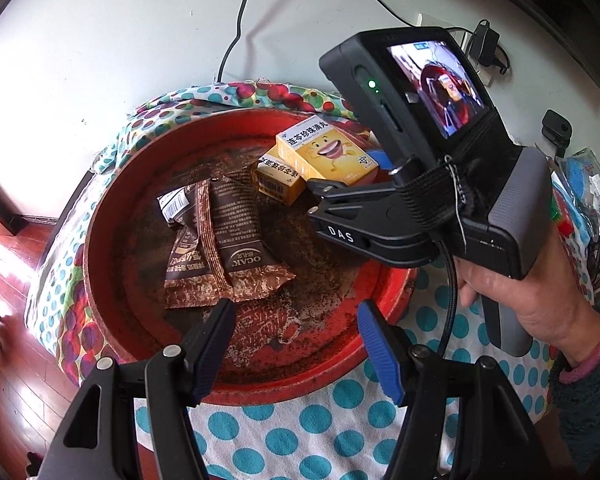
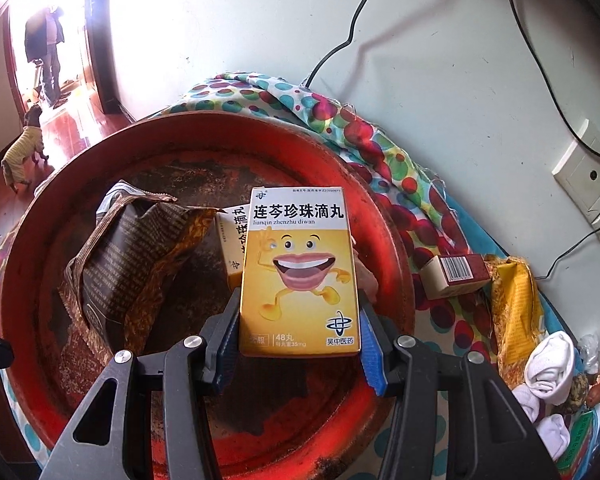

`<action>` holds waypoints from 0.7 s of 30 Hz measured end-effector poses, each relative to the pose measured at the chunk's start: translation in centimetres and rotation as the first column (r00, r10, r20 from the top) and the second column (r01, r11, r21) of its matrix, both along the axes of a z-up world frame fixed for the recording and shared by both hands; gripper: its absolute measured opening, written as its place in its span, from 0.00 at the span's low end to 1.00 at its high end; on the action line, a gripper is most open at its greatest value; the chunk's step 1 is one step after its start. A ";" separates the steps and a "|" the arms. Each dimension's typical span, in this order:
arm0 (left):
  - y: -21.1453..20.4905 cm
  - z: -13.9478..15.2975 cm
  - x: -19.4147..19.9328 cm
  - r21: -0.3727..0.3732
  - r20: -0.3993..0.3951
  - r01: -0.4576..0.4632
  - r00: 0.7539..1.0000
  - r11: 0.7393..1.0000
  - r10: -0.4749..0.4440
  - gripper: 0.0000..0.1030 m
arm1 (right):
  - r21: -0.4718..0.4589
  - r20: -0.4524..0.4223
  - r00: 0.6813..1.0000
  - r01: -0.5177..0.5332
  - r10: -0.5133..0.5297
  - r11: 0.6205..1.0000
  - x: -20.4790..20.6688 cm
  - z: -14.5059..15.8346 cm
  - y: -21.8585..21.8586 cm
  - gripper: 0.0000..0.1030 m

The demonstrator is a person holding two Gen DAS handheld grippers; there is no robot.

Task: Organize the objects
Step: 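Carry the second yellow medicine box with the right gripper into the tray and release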

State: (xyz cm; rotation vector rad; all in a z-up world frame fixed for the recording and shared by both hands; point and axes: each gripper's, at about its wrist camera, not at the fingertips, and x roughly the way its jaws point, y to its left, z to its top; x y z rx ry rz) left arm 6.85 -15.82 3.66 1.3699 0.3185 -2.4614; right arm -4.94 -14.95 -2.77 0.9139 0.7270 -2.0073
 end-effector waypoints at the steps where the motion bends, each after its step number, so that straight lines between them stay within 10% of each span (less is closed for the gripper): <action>1: 0.0 0.0 0.0 -0.001 0.000 0.000 1.000 1.000 0.000 0.63 | 0.004 -0.003 1.000 -0.008 0.008 1.000 0.2 0.0 0.0 0.47; 8: 0.5 -0.1 -0.3 0.001 0.012 -0.004 1.000 1.000 0.004 0.63 | -0.068 -0.018 1.000 0.011 -0.012 0.998 0.3 1.0 1.9 0.67; 21: 4.2 0.2 -2.0 -0.028 0.007 0.052 0.999 0.998 -0.052 0.63 | -0.188 -0.072 0.976 0.191 -0.207 0.963 -1.0 2.7 15.4 0.68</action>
